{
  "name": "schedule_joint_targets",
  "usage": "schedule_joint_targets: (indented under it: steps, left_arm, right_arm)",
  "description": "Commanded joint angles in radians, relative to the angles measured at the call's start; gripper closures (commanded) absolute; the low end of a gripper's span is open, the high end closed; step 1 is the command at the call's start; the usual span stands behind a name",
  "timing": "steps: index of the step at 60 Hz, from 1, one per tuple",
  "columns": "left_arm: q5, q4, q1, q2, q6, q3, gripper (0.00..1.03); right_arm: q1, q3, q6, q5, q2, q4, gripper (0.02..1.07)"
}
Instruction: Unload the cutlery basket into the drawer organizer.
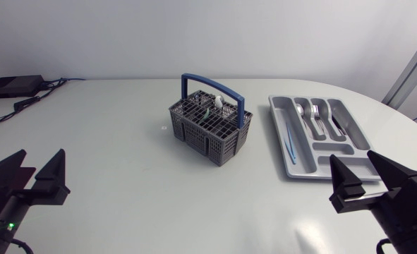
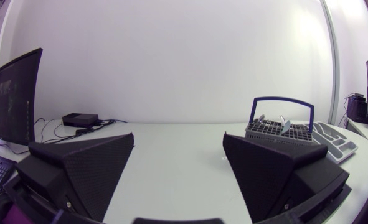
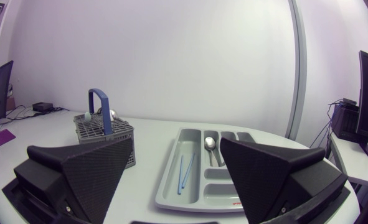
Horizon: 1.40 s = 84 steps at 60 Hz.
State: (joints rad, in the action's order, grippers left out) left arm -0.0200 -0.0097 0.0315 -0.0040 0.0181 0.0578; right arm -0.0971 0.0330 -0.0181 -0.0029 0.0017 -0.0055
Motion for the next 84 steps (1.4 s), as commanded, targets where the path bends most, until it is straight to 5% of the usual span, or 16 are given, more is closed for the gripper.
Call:
schedule_joint_targets:
  steps: [1, 20, 42, 60, 84]
  left_arm:
    - [0.005, -0.007, -0.004, -0.005, -0.021, 0.076, 0.04]
    - [0.005, 0.001, -0.016, 0.191, -0.032, 0.247, 0.04]
    - [0.003, -0.053, -0.094, 0.714, -0.032, 0.511, 0.05]
    - [-0.006, -0.223, -0.182, 0.983, 0.017, 0.725, 0.07]
    - [0.015, -0.478, -0.303, 1.388, 0.344, 1.024, 0.09]
  right_arm:
    - [-0.006, 0.056, 0.026, 0.003, -0.002, -0.011, 0.06]
    - [-0.007, 0.199, 0.029, 0.003, 0.158, -0.004, 0.06]
    - [-0.013, 0.406, 0.026, 0.017, 0.497, -0.013, 0.07]
    - [-0.142, 0.570, -0.017, 0.109, 0.725, -0.140, 0.07]
    - [-0.184, 0.863, -0.283, 0.089, 1.166, -0.352, 0.22]
